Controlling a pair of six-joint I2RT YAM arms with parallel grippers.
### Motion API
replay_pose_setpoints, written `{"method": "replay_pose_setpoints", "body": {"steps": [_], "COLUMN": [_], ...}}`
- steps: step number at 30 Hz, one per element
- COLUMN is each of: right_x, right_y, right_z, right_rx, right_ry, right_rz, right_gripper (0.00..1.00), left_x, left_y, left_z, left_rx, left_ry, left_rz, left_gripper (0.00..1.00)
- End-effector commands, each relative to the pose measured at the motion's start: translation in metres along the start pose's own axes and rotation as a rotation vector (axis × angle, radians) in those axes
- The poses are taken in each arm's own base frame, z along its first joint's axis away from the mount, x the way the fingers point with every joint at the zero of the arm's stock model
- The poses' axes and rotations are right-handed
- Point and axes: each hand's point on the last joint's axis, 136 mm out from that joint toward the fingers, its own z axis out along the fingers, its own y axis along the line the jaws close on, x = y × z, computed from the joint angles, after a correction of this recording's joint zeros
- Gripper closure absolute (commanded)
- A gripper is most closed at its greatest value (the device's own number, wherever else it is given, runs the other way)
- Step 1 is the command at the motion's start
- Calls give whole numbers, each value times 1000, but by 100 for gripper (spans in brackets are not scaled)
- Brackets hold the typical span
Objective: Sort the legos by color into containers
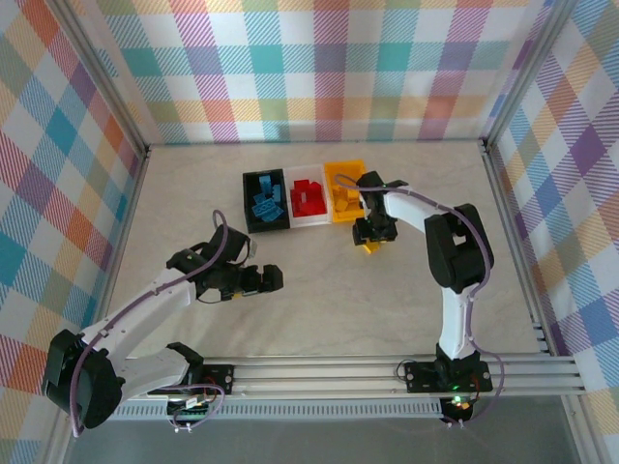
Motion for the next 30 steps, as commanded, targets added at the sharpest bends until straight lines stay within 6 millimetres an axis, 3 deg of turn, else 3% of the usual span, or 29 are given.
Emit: {"method": "replay_pose_setpoints", "body": {"steps": [1, 7, 12, 16, 20, 23, 27, 30], "right_x": [23, 24, 20, 19, 18, 9, -22, -53], "right_y": [-8, -10, -10, -11, -8, -1, 9, 16], "right_z": [-1, 0, 0, -5, -28, -59, -93, -101], "right_rx": [58, 78, 85, 86, 63, 20, -27, -58], "right_ry": [63, 65, 56, 47, 13, -45, -128, -160], "right_rz": [-14, -29, -24, -14, 12, 33, 33, 35], "right_gripper": [43, 50, 64, 65, 65, 65, 64, 64], "left_x": [5, 7, 5, 0, -5, -9, -14, -23], "left_y": [5, 8, 7, 4, 0, -3, -2, -1], "left_z": [0, 0, -1, -4, -8, -11, -14, -26], "left_rx": [4, 3, 1, 0, 5, 8, -3, 4], "left_ry": [-2, -9, -7, -17, -36, -50, -70, -119], "left_rz": [-24, -43, -43, -38, -32, -29, -33, -76], "left_gripper": [0, 0, 0, 0, 0, 0, 0, 0]}}
